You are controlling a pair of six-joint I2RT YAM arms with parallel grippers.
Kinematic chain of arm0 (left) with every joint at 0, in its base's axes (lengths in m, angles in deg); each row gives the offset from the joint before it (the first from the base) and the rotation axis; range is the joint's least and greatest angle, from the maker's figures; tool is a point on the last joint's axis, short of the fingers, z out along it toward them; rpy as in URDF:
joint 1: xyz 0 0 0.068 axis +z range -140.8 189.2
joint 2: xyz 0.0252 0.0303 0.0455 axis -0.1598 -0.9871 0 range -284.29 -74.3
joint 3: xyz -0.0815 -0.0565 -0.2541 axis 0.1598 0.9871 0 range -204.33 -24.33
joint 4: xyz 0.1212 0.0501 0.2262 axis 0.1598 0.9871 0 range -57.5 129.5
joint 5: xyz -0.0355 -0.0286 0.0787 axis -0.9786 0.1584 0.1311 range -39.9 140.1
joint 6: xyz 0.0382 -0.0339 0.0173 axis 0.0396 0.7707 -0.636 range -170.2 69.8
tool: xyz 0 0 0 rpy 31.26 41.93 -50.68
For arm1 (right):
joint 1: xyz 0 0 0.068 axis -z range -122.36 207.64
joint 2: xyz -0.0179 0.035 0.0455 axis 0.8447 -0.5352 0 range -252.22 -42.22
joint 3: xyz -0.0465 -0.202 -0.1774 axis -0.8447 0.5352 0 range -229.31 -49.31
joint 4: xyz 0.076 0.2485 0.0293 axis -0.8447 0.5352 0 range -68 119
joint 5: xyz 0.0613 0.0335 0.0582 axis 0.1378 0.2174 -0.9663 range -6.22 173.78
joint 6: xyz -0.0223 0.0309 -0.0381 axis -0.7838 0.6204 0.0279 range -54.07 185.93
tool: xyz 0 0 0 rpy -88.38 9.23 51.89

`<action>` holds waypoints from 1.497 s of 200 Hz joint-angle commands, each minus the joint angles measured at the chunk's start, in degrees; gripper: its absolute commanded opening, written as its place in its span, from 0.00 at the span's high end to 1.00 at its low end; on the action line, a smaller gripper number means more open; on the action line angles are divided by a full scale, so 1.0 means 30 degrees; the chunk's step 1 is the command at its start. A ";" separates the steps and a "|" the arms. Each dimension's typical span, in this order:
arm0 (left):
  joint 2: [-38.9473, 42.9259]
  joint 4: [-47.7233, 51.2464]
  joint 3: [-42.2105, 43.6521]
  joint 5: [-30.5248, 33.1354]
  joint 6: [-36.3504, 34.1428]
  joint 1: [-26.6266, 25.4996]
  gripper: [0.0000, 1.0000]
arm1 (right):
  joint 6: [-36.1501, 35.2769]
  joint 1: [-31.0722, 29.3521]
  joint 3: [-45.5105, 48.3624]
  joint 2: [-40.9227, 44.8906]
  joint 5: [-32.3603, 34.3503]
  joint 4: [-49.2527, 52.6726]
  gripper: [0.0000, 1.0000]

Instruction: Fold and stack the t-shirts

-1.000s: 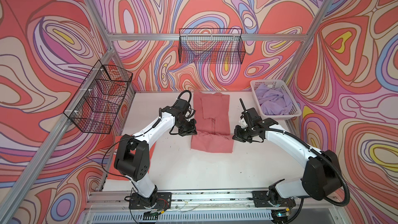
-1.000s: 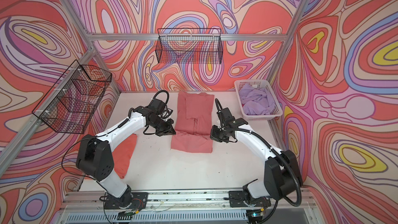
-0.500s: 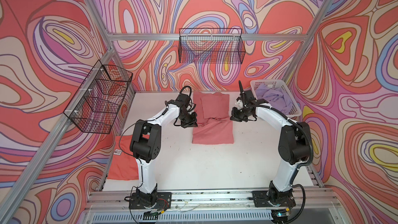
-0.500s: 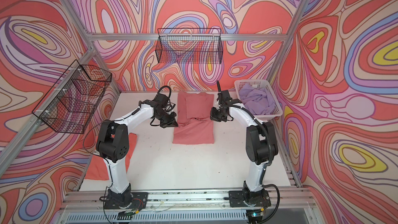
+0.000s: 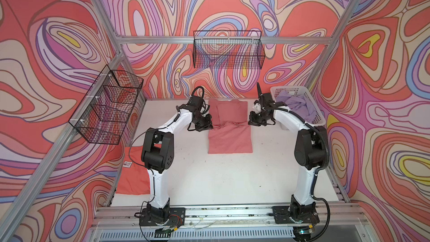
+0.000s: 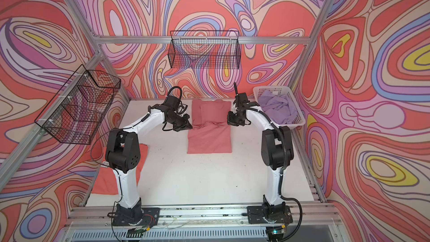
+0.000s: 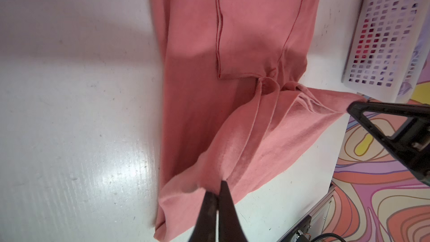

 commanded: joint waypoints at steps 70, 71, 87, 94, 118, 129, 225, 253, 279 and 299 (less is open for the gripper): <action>-0.2192 -0.1026 -0.0476 0.0602 -0.0216 0.0291 1.00 | -0.0419 0.0151 -0.0612 -0.2443 0.0483 -0.1029 1.00; -0.2196 -0.1044 -0.0471 0.0618 -0.0217 0.0286 1.00 | -0.0419 0.0151 -0.0617 -0.2447 0.0479 -0.1044 1.00; -0.2334 -0.1178 -0.0422 0.0700 -0.0133 0.0342 1.00 | -0.0389 0.0137 -0.0650 -0.2542 0.0629 -0.1116 1.00; -0.2379 -0.1206 -0.0409 0.0750 -0.0157 0.0381 1.00 | -0.0364 0.0137 -0.0672 -0.2569 0.0665 -0.1173 1.00; -0.2333 -0.1297 -0.0565 0.0969 -0.0152 0.0368 1.00 | -0.0301 0.0164 -0.0852 -0.2713 0.0739 -0.1205 1.00; -0.2283 -0.1341 -0.0661 0.1016 -0.0076 0.0369 1.00 | -0.0302 0.0164 -0.0937 -0.2756 0.0739 -0.1192 1.00; 0.0494 -0.2952 0.0370 0.2692 0.0375 0.0369 0.31 | 0.0794 0.0051 0.0405 0.0440 0.0788 -0.2514 0.39; 0.1514 -0.3101 0.1259 0.2262 0.0323 0.0125 0.32 | 0.1368 -0.0661 0.1715 0.1217 -0.0076 -0.3112 0.38; 0.1314 -0.3249 0.2132 0.1583 0.0209 -0.0274 0.35 | 0.1631 -0.1469 0.2555 0.0714 -0.0722 -0.4010 0.39; 0.0671 -0.3963 0.2363 0.0927 0.0642 -0.0344 0.37 | 0.1847 -0.1519 0.2809 0.0121 -0.0976 -0.4777 0.40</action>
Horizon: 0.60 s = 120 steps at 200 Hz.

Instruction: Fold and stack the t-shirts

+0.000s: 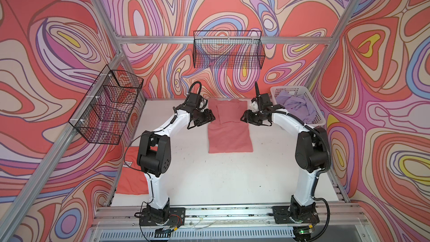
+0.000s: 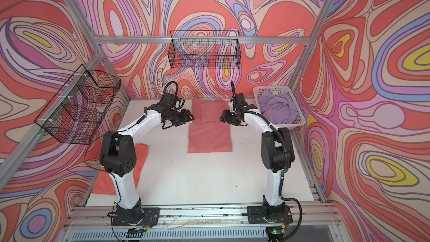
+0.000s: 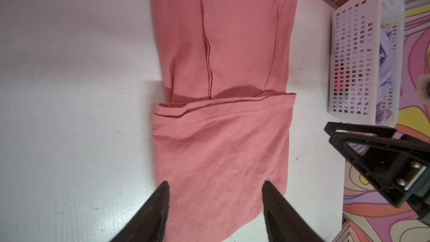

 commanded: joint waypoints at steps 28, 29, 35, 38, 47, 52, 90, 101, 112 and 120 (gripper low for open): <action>-0.1047 -0.0673 0.0657 -0.1340 0.0502 -0.1019 0.38 | 0.0462 -0.0488 0.1406 -0.0753 -0.0713 -0.0896 0.40; -0.1045 -0.0661 0.0671 -0.1351 0.0487 -0.1070 0.38 | 0.0461 -0.0498 0.1501 -0.0724 -0.0713 -0.0900 0.40; -0.1043 -0.0577 0.0705 -0.1356 0.0444 -0.1387 0.38 | 0.0524 -0.0562 0.1953 -0.0524 -0.0698 -0.0970 0.40; -0.1061 -0.0537 0.0739 -0.1369 0.0442 -0.1520 0.38 | 0.0538 -0.0591 0.2164 -0.0439 -0.0685 -0.0982 0.40; -0.1114 -0.0556 0.0950 -0.1449 0.0501 -0.1908 0.38 | 0.0527 -0.0624 0.2885 -0.0217 -0.0654 -0.1098 0.40; -0.1152 -0.0575 0.1130 -0.1492 0.0580 -0.2061 0.38 | 0.0545 -0.0624 0.3325 -0.0108 -0.0608 -0.1254 0.40; -0.0834 -0.0867 0.3567 -0.0843 0.0932 -0.2421 0.39 | 0.0620 -0.0751 0.5484 0.0372 -0.0280 -0.1791 0.41; -0.0390 -0.0811 0.3988 -0.0784 0.0902 -0.2479 0.39 | 0.0657 -0.1175 0.5678 0.1062 0.0240 -0.1747 0.40; 0.0136 -0.0751 0.4235 -0.0736 0.0947 -0.2581 0.39 | 0.0868 -0.1589 0.5667 0.1656 0.0459 -0.1439 0.40; 0.0465 -0.0578 0.4260 -0.0685 0.0944 -0.2822 0.39 | 0.1076 -0.1904 0.5667 0.1995 0.0456 -0.1195 0.40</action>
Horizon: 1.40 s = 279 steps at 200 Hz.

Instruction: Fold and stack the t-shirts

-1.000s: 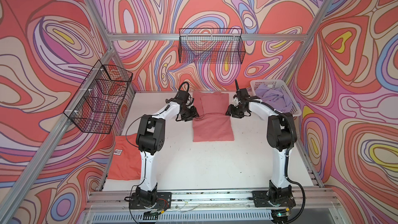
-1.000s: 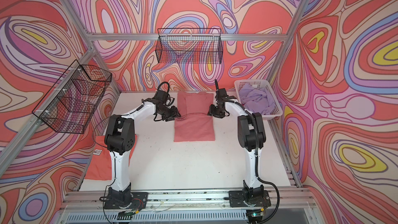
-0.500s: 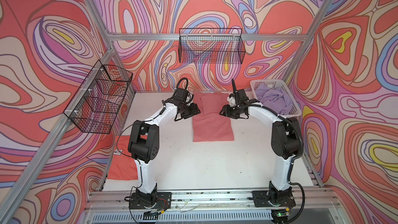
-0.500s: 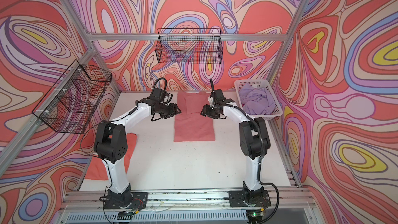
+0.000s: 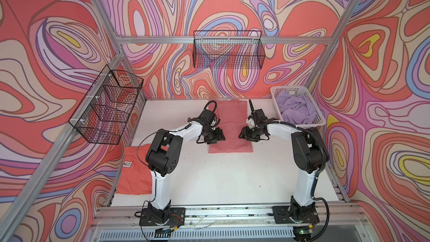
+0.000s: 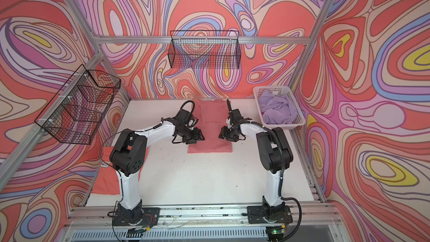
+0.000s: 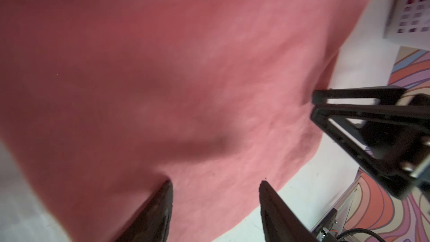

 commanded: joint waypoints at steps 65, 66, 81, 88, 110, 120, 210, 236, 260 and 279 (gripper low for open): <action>0.3731 -0.0229 0.1999 0.0686 0.2189 -0.0625 0.39 | 0.3183 -0.2275 0.3327 0.3470 -0.0549 -0.1671 0.48; 0.3722 -0.0247 0.2020 0.0655 0.2225 -0.0642 0.39 | 0.3197 -0.2261 0.3384 0.3470 -0.0606 -0.1754 0.48; 0.3425 -0.0535 0.2155 0.0299 0.2537 -0.0819 0.39 | 0.3655 -0.2264 0.4138 0.3020 -0.1552 -0.3051 0.50; 0.3156 -0.0713 0.2270 0.0124 0.2628 -0.0852 0.39 | 0.3724 -0.2253 0.4299 0.2702 -0.1826 -0.3451 0.50; 0.2447 -0.1522 0.2913 0.0234 0.2540 -0.0921 0.39 | 0.3430 -0.2181 0.4515 0.2202 -0.1034 -0.3278 0.51; 0.2059 -0.1195 0.2904 0.0634 0.1973 -0.0894 0.39 | 0.3215 -0.1955 0.4694 0.2334 -0.0348 -0.2841 0.51; 0.1543 0.1033 0.4450 0.2964 -0.1684 -0.0878 0.41 | 0.1709 0.0125 0.7107 0.3406 0.0598 -0.1096 0.50; 0.1853 0.1003 0.5168 0.2252 -0.1570 -0.0921 0.43 | 0.2015 0.0125 0.7794 0.3982 0.0157 -0.1217 0.51; 0.2699 0.1422 0.6027 0.1992 -0.1636 -0.1153 0.44 | 0.2578 -0.0005 0.9113 0.5314 -0.0207 -0.1185 0.51; 0.3379 0.1630 0.6862 0.1622 -0.1554 -0.1343 0.46 | 0.3105 -0.0232 1.0317 0.6489 -0.0509 -0.1107 0.51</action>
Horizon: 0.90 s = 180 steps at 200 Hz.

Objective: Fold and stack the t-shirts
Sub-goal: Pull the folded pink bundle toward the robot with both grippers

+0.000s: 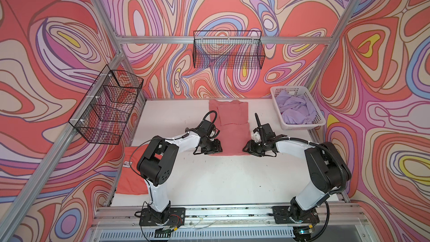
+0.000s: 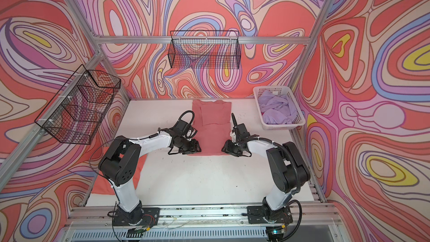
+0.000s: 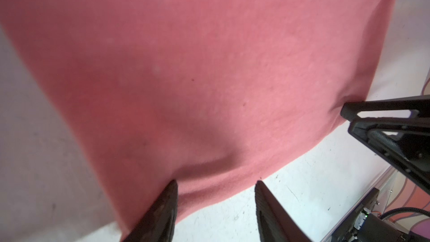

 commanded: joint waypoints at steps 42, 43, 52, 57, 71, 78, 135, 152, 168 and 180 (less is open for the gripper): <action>0.1606 0.3666 0.3602 -0.0143 0.0927 -0.1454 0.46 | 0.2947 -0.1521 0.4397 0.3502 0.0607 0.2429 0.51; 0.1661 0.3667 0.3663 -0.0175 0.0972 -0.1488 0.46 | 0.3011 -0.1577 0.4458 0.3607 0.0599 0.2400 0.51; 0.2275 0.3682 0.4279 -0.0324 0.1403 -0.1886 0.46 | 0.3631 -0.1952 0.5038 0.4367 0.0703 0.2436 0.51; 0.2585 0.3711 0.4618 -0.0351 0.1669 -0.2085 0.46 | 0.3893 -0.2080 0.5321 0.4797 0.0758 0.2509 0.51; 0.3431 0.3864 0.5344 -0.0233 0.2187 -0.2561 0.46 | 0.4699 -0.2357 0.6159 0.6130 0.0908 0.2873 0.51; 0.3800 0.3914 0.5641 -0.0194 0.2396 -0.2683 0.46 | 0.5016 -0.2380 0.6570 0.6813 0.0977 0.3150 0.51; 0.6077 0.4795 0.4029 0.0053 0.2338 -0.2736 0.29 | 0.4644 -0.2359 0.5428 1.0449 0.1379 0.5660 0.47; 0.7835 0.4614 0.4225 0.0080 0.2897 -0.2694 0.22 | 0.4332 -0.2362 0.4843 1.1166 0.2169 0.6806 0.46; 0.9050 0.4222 0.5413 -0.0187 0.3771 -0.2356 0.23 | 0.4043 -0.2359 0.5224 1.1271 0.2357 0.6962 0.46; 0.9967 0.3301 0.6878 -0.0627 0.4654 -0.1932 0.23 | 0.3875 -0.2364 0.5754 1.1216 0.2205 0.6530 0.46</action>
